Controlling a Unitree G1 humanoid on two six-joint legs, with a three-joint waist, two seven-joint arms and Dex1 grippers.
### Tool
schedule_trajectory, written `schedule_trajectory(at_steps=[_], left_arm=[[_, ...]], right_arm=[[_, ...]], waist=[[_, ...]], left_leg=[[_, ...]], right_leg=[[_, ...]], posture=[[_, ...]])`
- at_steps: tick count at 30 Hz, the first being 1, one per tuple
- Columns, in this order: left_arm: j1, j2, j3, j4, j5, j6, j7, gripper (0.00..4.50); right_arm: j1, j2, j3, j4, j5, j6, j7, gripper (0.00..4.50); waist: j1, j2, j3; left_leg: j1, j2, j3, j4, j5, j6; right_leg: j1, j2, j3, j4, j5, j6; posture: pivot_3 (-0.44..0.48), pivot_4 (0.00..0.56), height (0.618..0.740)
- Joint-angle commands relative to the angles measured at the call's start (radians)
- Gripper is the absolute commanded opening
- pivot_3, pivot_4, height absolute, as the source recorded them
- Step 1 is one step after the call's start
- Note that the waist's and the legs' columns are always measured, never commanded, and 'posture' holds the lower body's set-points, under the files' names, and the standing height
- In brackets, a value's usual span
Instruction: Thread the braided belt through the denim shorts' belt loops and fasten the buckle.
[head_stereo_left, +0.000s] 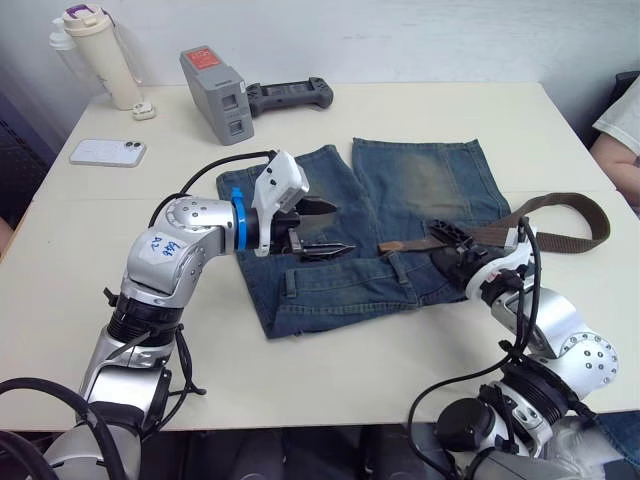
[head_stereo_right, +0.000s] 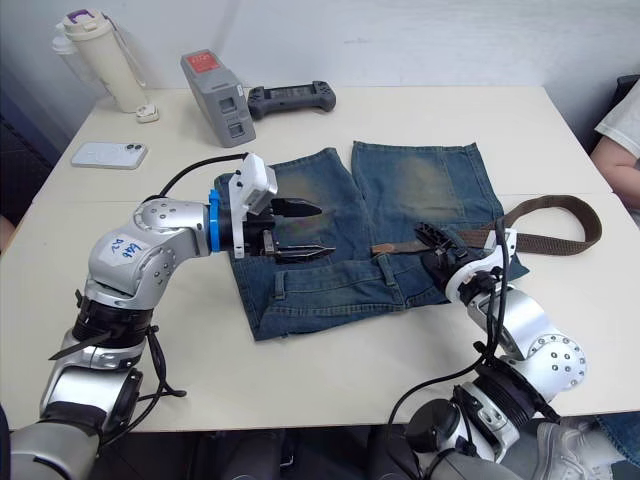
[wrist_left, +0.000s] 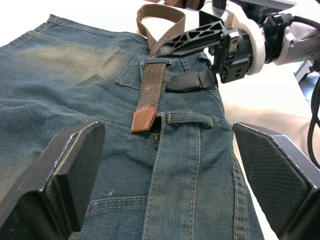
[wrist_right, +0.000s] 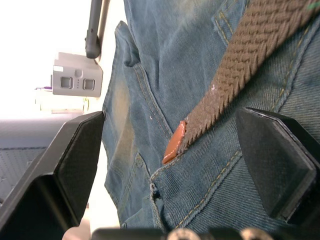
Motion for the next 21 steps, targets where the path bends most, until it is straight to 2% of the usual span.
schedule_trajectory(at_steps=[1, 14, 17, 18, 21], left_arm=[[-0.005, 0.01, 0.015, -0.028, 0.004, -0.009, 0.008, 4.5], [0.003, 0.028, 0.016, -0.059, 0.0, 0.014, 0.036, 4.5], [0.003, 0.031, 0.02, -0.06, -0.001, 0.015, 0.037, 4.5], [0.004, 0.032, 0.021, -0.06, 0.0, 0.014, 0.037, 4.5], [0.011, 0.036, 0.015, -0.054, 0.007, 0.005, 0.035, 4.5]], right_arm=[[0.033, -0.033, 0.06, 0.048, 0.046, -0.125, 0.028, 4.43], [0.036, -0.153, 0.254, 0.265, -0.035, -0.372, 0.194, 4.43], [0.053, -0.152, 0.286, 0.299, -0.066, -0.407, 0.186, 3.64], [0.064, -0.151, 0.293, 0.304, -0.075, -0.414, 0.186, 3.25], [0.1, -0.161, 0.334, 0.283, -0.103, -0.419, 0.217, 1.63]], waist=[[0.0, 0.0, 0.0], [0.002, 0.0, 0.0], [0.002, -0.001, 0.0], [0.002, -0.001, 0.0], [0.003, -0.001, -0.001]], left_leg=[[0.0, 0.0, 0.0, 0.0, 0.0, 0.0], [0.0, 0.0, 0.0, 0.002, 0.0, 0.0], [0.0, 0.001, 0.0, 0.003, 0.0, 0.0], [0.0, 0.001, 0.0, 0.003, 0.0, 0.0], [0.0, 0.001, 0.0, 0.004, 0.0, 0.0]], right_leg=[[0.0, 0.0, 0.0, 0.0, 0.0, 0.0], [0.001, 0.0, 0.0, 0.001, 0.0, 0.0], [0.001, 0.0, 0.0, 0.001, 0.0, 0.0], [0.001, 0.0, 0.0, 0.001, 0.0, 0.0], [0.001, 0.0, 0.0, 0.002, 0.0, 0.0]], posture=[[0.0, 0.15, 0.664], [0.0, 0.15, 0.664], [0.0, 0.15, 0.664], [0.0, 0.15, 0.664], [0.0, 0.15, 0.664]])
